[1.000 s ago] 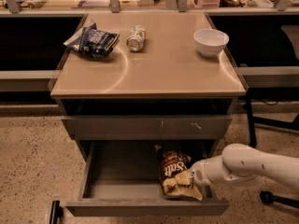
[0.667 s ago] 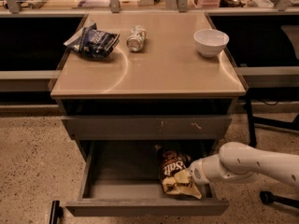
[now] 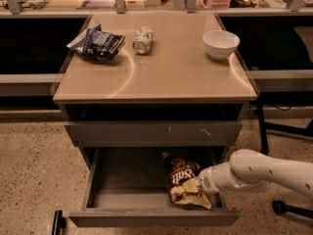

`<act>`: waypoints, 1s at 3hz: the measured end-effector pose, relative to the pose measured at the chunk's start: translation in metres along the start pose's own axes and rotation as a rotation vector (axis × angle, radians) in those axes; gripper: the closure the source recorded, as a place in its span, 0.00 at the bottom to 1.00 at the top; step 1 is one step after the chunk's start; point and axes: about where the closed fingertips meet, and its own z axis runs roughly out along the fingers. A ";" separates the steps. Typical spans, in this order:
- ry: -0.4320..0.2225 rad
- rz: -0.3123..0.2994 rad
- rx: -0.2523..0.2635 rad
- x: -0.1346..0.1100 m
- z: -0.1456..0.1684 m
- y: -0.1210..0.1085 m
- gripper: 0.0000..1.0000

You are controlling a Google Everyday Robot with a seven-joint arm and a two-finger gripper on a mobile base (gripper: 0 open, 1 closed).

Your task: Place brown chip bag into middle drawer

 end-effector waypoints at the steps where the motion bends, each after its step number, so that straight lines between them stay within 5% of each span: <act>1: 0.000 0.000 0.000 0.000 0.000 0.000 0.35; 2: 0.000 0.000 0.000 0.000 0.000 0.000 0.11; 3: 0.000 0.000 0.000 0.000 0.000 0.000 0.00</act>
Offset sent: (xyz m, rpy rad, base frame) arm 0.0000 0.0000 0.0000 0.0000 0.0000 0.0000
